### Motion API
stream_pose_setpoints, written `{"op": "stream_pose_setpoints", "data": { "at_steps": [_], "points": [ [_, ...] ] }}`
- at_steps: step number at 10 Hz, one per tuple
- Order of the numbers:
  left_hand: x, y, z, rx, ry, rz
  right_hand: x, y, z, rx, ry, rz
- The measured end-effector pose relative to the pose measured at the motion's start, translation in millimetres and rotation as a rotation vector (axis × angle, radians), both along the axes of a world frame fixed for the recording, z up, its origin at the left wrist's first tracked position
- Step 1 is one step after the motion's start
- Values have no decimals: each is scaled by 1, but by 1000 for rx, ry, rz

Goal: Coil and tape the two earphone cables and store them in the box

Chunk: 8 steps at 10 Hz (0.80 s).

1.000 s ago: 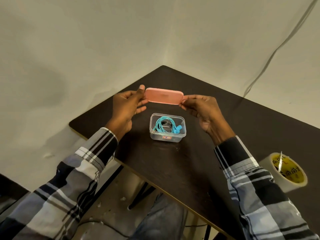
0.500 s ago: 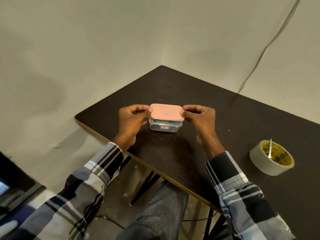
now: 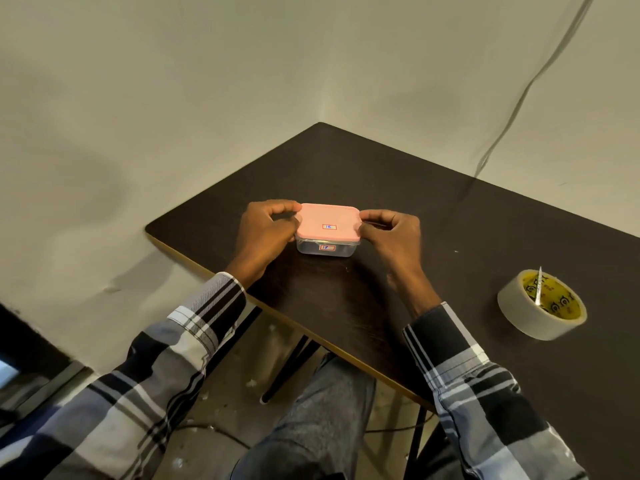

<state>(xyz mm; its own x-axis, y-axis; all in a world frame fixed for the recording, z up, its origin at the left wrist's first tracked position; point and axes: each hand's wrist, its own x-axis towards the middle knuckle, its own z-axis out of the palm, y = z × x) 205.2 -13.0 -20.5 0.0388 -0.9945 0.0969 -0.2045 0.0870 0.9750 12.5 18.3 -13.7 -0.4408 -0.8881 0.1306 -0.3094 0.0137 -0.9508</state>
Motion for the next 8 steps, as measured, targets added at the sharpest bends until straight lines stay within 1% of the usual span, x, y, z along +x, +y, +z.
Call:
{"op": "stream_pose_setpoints", "data": {
  "at_steps": [1, 2, 3, 4, 5, 7, 8],
  "points": [
    [1, -4, 0, -57, -114, -41, 1, 0, -2, 9, 26, -13],
    [2, -5, 1, -127, -265, -77, 1, -1, 1, 35, 42, 20],
    [2, -7, -2, -189, -359, -93, 2, 1, 1, 34, 86, 35],
    [3, -7, -5, -208, -421, -114, 4, 1, -2, 37, 107, 23],
    [5, -6, -4, -248, -499, -138, 2, 3, -1, 33, 103, 34],
    [6, -6, 14, -260, -722, -176, 0, 10, 2, 15, 295, 61],
    [-4, -7, 28, -343, -809, -191, -6, 15, 13, -66, 330, -4]
  ]
}}
